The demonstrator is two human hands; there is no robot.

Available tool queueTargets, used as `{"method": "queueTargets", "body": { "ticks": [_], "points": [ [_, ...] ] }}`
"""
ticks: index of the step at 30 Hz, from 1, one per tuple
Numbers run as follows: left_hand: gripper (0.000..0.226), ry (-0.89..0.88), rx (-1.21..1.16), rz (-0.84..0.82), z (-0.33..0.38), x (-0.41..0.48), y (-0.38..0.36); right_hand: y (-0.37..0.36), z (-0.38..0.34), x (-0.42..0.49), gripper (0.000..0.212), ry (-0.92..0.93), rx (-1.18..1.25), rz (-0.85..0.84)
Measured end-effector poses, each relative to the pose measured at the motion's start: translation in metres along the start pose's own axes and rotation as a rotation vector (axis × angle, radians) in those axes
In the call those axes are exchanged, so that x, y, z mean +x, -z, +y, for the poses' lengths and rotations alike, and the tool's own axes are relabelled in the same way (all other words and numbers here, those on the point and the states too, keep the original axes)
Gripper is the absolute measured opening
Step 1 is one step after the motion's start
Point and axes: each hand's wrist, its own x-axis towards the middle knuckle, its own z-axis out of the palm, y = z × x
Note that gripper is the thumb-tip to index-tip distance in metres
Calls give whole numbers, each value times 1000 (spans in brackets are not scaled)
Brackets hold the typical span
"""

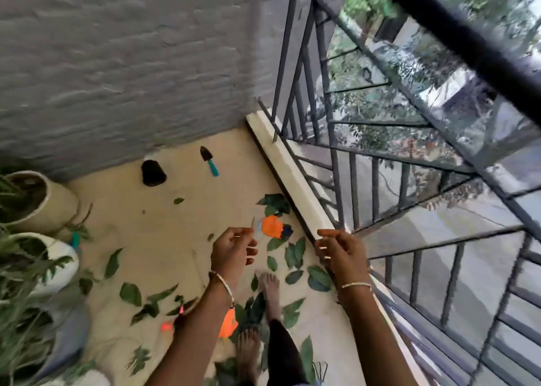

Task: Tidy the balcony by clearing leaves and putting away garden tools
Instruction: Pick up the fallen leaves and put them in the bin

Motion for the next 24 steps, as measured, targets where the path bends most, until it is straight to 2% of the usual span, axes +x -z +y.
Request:
{"method": "queueTargets", "body": {
  "ticks": [11,16,19,24],
  "points": [
    [9,86,281,112,-153,253,-75,-72,206,232,21,-270,-58,43],
    [13,-32,588,68,-226,375,-114,-99,291,321,20,-293,-80,38],
    [24,-157,815,-1,-265,445,-131,-108,333,362,19,-293,-79,49],
    [40,-233,1122,-114,-323,546,-155,-112,390,414,21,-296,-97,61]
  ]
}}
